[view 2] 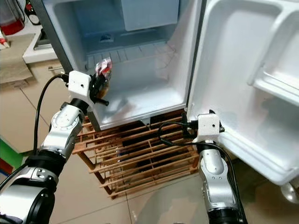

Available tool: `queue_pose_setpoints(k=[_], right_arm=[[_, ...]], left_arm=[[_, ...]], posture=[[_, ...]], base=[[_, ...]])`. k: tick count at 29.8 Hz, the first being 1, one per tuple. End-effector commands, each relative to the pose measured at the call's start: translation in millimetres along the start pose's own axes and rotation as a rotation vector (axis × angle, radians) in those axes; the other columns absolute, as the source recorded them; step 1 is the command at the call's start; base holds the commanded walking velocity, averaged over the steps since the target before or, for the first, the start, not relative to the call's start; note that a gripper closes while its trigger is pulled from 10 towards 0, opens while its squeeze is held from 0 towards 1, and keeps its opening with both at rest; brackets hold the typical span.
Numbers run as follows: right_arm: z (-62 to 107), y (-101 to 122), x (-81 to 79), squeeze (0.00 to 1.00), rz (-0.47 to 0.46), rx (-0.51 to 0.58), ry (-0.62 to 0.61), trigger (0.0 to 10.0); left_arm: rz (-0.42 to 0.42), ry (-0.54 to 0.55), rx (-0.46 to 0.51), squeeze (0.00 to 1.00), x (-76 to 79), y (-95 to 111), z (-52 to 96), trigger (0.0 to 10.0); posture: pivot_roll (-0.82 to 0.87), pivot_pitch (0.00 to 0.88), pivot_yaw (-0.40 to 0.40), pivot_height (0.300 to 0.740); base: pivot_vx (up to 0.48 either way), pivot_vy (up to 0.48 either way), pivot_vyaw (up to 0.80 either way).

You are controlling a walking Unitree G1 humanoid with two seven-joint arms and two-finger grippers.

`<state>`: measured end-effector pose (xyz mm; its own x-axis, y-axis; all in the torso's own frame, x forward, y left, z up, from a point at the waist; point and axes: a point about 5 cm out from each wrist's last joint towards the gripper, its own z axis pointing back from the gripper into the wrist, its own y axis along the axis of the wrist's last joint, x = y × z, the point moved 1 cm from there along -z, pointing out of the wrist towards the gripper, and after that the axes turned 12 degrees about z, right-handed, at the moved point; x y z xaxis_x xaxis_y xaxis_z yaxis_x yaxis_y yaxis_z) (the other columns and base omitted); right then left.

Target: Restocking fridge

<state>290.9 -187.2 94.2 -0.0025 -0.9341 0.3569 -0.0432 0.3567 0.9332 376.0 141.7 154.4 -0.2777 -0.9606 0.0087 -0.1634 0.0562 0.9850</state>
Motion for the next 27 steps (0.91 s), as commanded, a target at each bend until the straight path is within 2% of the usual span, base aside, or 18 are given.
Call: queue_pose_setpoints(k=[1,4,6,11,14,16,18,22,23,24,25,26,27], right_arm=[[0.4,1,-5.5,0.0,0.002,0.009,0.031,10.0],[1.7,2,-7.4,0.0,-0.001,0.014,0.056,10.0],[2.2,12,-16.2,0.0,-0.015,0.053,0.141,10.0],[0.0,28,-26.6,0.0,-0.031,0.103,0.258,10.0],[-2.9,38,-29.2,0.0,-0.044,0.125,0.312,10.0],[-8.5,46,-27.3,0.0,-0.066,0.142,0.322,10.0],[-11.7,51,-27.9,0.0,-0.063,0.152,0.344,10.0],[-11.8,53,-28.8,0.0,-0.062,0.154,0.355,10.0],[-9.5,55,-35.8,0.0,-0.074,0.147,0.391,10.0],[-8.1,56,-40.1,0.0,-0.076,0.144,0.407,10.0],[-8.1,56,-40.1,0.0,-0.076,0.144,0.407,10.0],[-4.5,58,-49.0,0.0,-0.075,0.144,0.432,10.0],[-2.6,59,-52.4,0.0,-0.075,0.143,0.439,10.0]], left_arm=[[-0.006,0.02,0.014,0.0,-4.4,5,-2.9,10.0],[0.005,0.009,0.005,0.0,-2.1,5,-4.1,10.0],[0.014,0.021,-0.011,0.0,-3.8,2,-3.1,10.0],[0.024,0.026,-0.024,0.0,-4.5,0,-3.5,10.0],[-0.022,0.029,-0.038,0.0,-3.2,0,-6.8,10.0],[-0.117,0.002,-0.1,0.0,5.1,-2,-16.1,10.0],[-0.205,-0.05,-0.167,0.0,21.4,-4,-28.0,10.0],[-0.23,-0.067,-0.185,0.0,27.4,-4,-31.6,10.0],[-0.262,-0.133,-0.235,0.0,49.1,-7,-39.1,10.0],[-0.28,-0.162,-0.244,0.0,60.7,-5,-43.2,10.0],[-0.28,-0.162,-0.244,0.0,60.7,-5,-43.2,10.0],[-0.336,-0.209,-0.236,0.0,78.7,0,-49.4,10.0],[-0.369,-0.222,-0.236,0.0,83.6,1,-51.0,10.0]], posture=[[-0.09,0.0,0.093,0.74],[-0.09,0.0,0.094,0.74],[-0.1,0.0,0.102,0.74],[-0.1,0.0,0.105,0.74],[-0.1,0.0,0.105,0.74],[-0.09,0.0,0.095,0.74],[-0.09,0.0,0.097,0.74],[-0.09,0.0,0.097,0.74],[-0.11,0.0,0.124,0.74],[-0.12,0.0,0.142,0.74],[-0.12,0.0,0.142,0.74],[-0.14,0.0,0.162,0.74],[-0.15,0.0,0.168,0.74]], base=[[0.0,0.0,0.0],[0.0,0.0,0.0],[0.0,0.0,0.0],[0.0,0.0,0.0],[0.0,0.0,0.0],[0.0,0.0,0.0],[0.0,0.0,0.0],[0.0,0.0,0.0],[0.0,0.0,0.0],[0.0,0.0,0.0],[0.0,0.0,0.0],[0.0,0.0,0.0],[0.0,0.0,0.0]])
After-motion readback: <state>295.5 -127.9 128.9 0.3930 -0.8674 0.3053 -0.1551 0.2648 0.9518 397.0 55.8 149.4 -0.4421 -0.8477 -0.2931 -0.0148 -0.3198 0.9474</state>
